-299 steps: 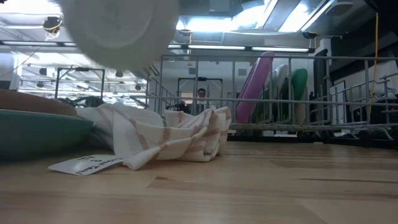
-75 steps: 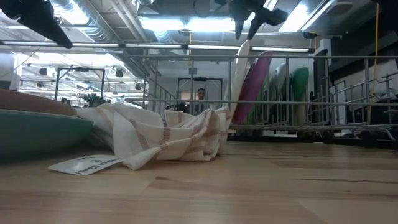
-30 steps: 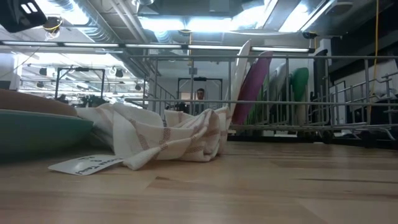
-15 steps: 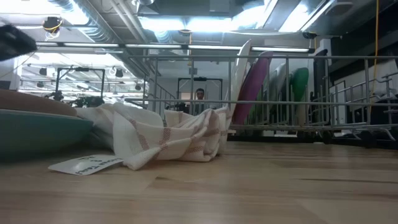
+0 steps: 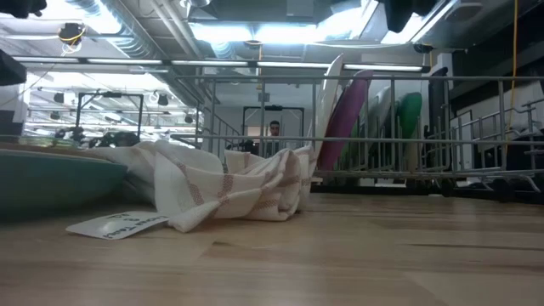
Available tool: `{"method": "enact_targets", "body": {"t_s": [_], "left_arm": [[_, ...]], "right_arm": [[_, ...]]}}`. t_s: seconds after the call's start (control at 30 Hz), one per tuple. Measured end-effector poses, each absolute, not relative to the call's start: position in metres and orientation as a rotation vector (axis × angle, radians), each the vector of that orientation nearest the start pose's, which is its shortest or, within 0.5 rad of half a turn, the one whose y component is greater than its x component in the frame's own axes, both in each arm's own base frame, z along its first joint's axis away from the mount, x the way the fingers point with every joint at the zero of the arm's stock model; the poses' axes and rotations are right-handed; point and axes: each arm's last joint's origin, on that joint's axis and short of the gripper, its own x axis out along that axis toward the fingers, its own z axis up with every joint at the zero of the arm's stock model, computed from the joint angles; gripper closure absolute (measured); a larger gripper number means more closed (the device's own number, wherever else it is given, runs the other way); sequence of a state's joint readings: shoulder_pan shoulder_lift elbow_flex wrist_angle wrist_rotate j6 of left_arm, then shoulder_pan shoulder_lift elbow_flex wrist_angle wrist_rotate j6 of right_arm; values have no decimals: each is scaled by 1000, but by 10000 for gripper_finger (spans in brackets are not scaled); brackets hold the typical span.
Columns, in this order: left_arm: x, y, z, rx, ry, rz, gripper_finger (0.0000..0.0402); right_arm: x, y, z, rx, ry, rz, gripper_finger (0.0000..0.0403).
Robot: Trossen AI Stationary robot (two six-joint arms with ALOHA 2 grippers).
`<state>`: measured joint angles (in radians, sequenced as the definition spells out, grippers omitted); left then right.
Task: Sort dishes
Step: Put the transparent green plate into the dish rack
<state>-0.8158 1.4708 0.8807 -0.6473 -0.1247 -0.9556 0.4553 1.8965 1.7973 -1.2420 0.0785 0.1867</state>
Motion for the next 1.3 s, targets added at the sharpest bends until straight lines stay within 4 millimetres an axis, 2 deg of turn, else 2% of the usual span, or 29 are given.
{"method": "enact_targets", "body": {"t_s": [0.2,0.43,0.7,1.17,1.3], "left_arm": [[183,-192,194,-382,1287,-2,280],[185,-189,193,-355,1207,74,290],[190,-186,194,-403,1131,165,291],[194,-186,196,-371,1004,206,291],[197,-186,190,-357,1011,225,291]], "right_arm": [[344,164,296,-162,1274,185,274],[346,165,297,-153,1246,190,274],[347,166,297,-149,1232,193,274],[348,166,298,-158,1222,180,274],[348,166,298,-158,1222,180,274]]}}
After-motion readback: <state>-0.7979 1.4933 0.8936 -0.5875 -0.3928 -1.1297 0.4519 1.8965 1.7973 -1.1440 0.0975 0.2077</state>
